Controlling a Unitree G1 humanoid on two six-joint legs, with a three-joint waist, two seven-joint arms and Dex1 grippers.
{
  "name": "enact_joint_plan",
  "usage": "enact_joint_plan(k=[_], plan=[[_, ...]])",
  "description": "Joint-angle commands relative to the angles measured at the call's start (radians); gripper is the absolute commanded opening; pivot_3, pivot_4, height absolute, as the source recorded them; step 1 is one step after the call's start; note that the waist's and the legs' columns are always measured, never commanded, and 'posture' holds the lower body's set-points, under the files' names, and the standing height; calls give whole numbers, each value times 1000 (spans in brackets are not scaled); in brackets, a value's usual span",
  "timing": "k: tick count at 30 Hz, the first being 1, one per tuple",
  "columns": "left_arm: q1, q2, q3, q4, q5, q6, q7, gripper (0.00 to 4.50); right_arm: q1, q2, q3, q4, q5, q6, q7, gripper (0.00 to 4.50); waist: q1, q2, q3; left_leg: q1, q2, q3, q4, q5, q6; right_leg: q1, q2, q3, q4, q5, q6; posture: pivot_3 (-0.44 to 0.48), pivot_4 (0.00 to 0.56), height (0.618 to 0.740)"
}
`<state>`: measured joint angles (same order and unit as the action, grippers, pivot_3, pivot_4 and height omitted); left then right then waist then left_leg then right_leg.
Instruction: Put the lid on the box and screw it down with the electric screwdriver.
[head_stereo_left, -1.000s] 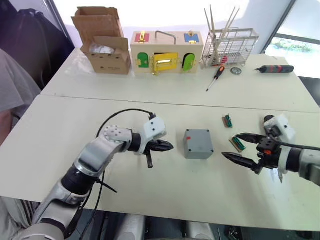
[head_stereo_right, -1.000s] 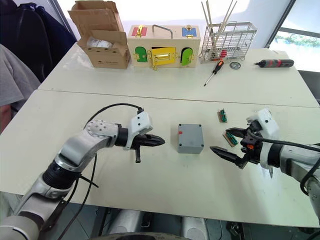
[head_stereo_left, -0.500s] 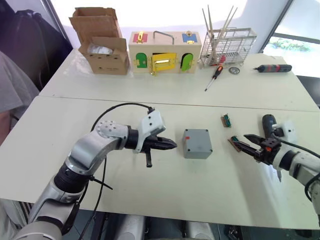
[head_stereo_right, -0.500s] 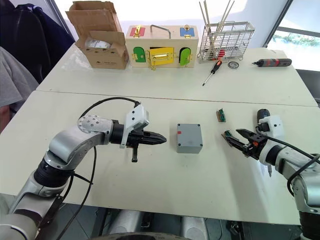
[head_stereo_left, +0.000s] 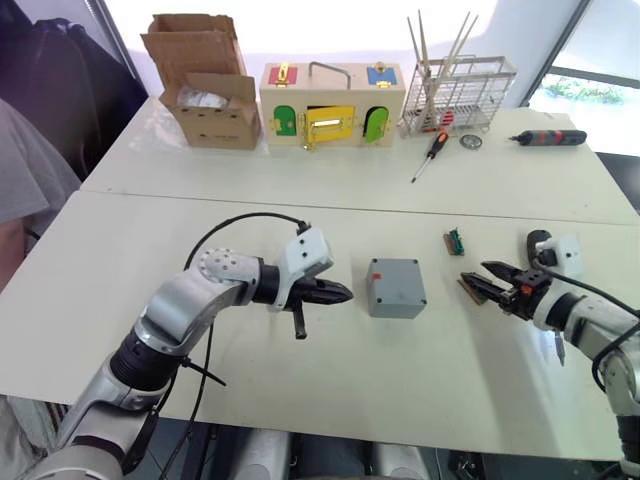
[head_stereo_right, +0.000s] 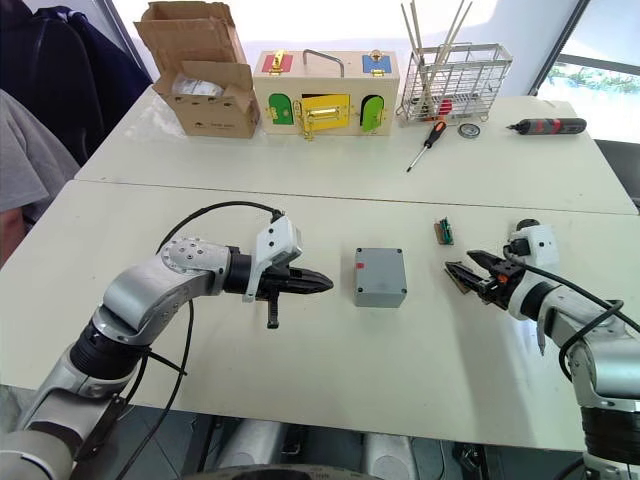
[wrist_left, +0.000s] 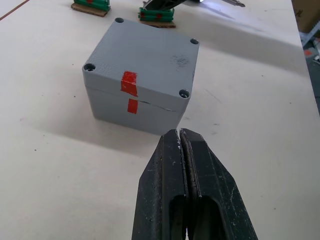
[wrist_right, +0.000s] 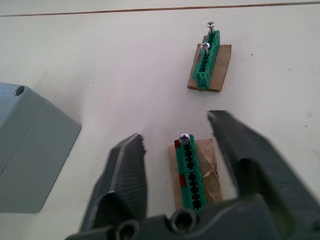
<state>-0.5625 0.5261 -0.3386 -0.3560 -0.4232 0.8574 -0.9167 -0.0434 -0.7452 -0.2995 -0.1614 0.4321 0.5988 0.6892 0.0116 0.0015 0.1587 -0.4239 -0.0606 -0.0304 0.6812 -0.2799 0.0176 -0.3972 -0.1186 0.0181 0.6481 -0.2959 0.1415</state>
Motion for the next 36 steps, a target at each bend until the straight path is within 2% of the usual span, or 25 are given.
enact_joint_plan(k=[1,2,12,27,32,36], plan=[[-3,2,6,-33,-3,-16,3,0,-15,1,-3,-5,-12,-25,-4,353,0,0,0,0,0,0,0,0,0,0,0,0,0,0,0,0,150,739],[-4,2,6,-32,-3,-16,4,0,-15,2,-1,-4,-13,-27,-5,43,0,0,0,0,0,0,0,0,0,0,0,0,0,0,0,0,150,739],[-14,0,9,-17,0,-25,12,0,-14,4,-1,8,-26,-40,-5,43,0,0,0,0,0,0,0,0,0,0,0,0,0,0,0,0,150,739],[-25,-16,-2,-3,6,-30,13,0,-38,-18,-63,-109,35,54,-29,43,0,0,0,0,0,0,0,0,0,0,0,0,0,0,0,0,150,739],[-26,-5,2,1,8,-34,6,0,-119,-39,-100,-195,124,135,-33,43,-1,0,0,0,0,0,0,0,0,0,0,0,0,0,0,0,150,739],[-27,9,4,6,11,-39,-3,0,-176,-43,-76,-278,224,229,-24,43,-1,0,0,0,1,0,0,0,0,-1,0,0,0,0,0,0,150,739]])
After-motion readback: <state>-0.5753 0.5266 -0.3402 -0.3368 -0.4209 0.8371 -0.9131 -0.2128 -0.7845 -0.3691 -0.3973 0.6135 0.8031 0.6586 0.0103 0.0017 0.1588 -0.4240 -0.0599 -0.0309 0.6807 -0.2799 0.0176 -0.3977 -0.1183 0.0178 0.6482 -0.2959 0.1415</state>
